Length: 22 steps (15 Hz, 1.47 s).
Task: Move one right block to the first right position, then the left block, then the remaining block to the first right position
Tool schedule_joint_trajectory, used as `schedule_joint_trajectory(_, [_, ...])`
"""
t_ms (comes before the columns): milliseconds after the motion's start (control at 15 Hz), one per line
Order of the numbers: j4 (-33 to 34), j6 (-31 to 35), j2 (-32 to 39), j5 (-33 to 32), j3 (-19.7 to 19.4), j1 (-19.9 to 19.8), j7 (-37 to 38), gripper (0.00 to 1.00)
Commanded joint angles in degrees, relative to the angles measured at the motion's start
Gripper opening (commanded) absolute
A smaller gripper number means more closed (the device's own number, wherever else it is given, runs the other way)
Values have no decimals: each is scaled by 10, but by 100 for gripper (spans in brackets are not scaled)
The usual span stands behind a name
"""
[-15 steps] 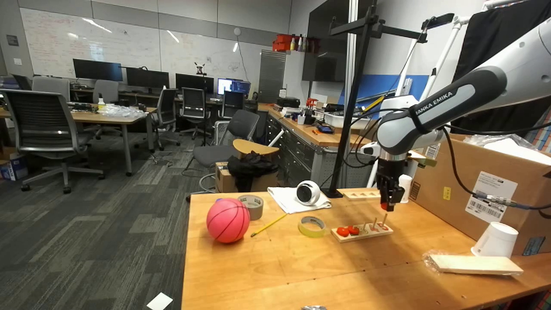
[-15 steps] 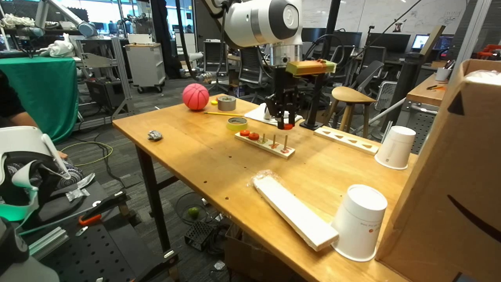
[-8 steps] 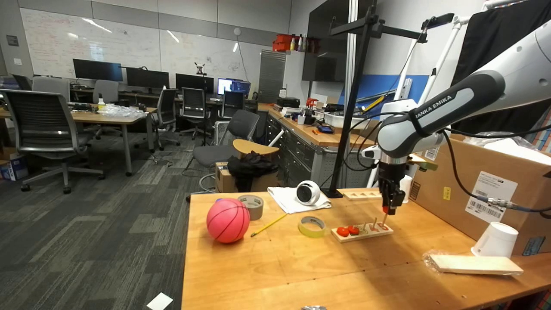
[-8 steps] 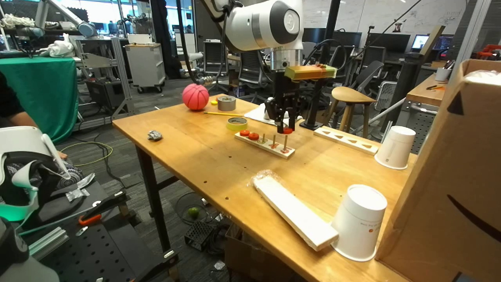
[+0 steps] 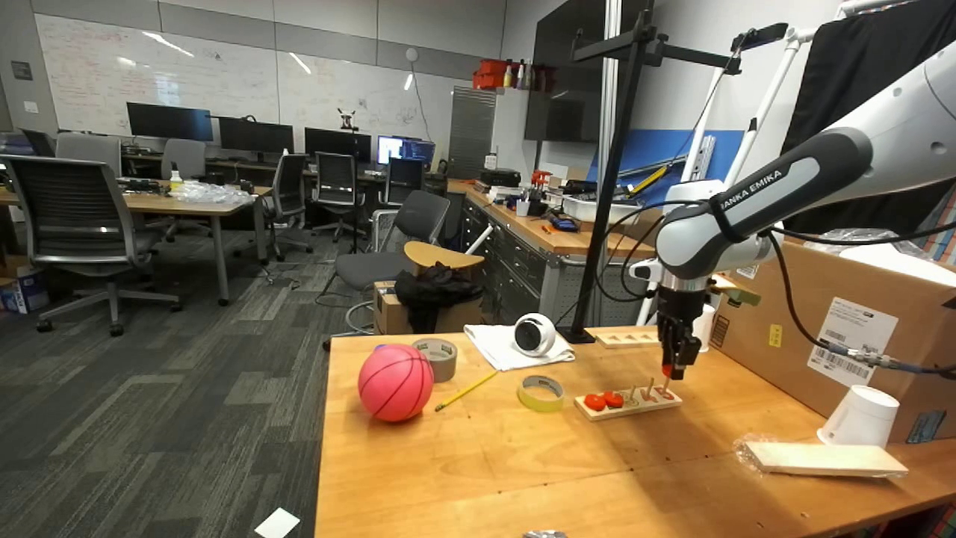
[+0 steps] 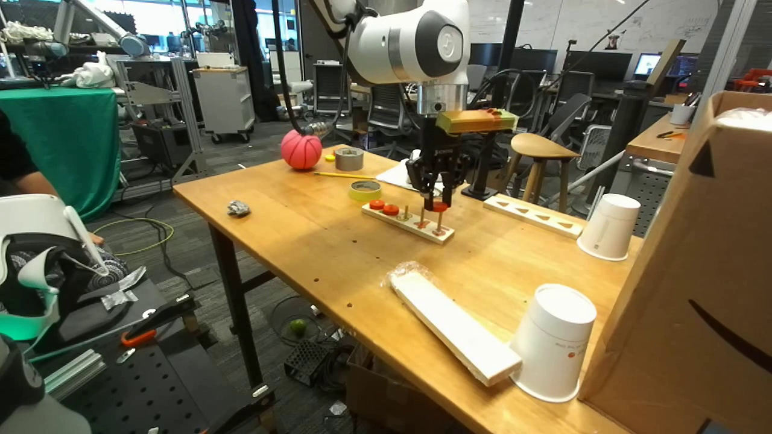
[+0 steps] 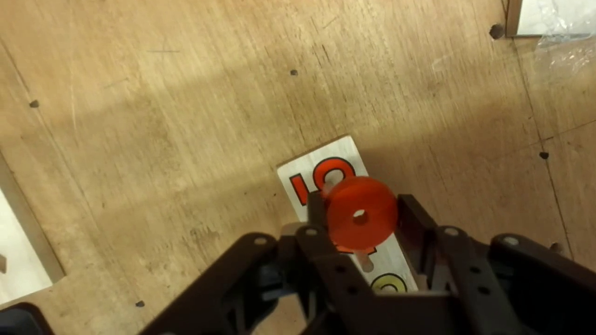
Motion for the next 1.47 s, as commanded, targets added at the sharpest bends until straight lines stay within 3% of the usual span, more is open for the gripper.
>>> schedule_joint_trajectory(0, [-9,41,-1,6,5,-6,12,26])
schedule_joint_trajectory(267, [-19,62,-2,-3,-2,-7,27,26])
schedule_joint_trajectory(1400, [-16,19,-10,4,2,-10,26,26])
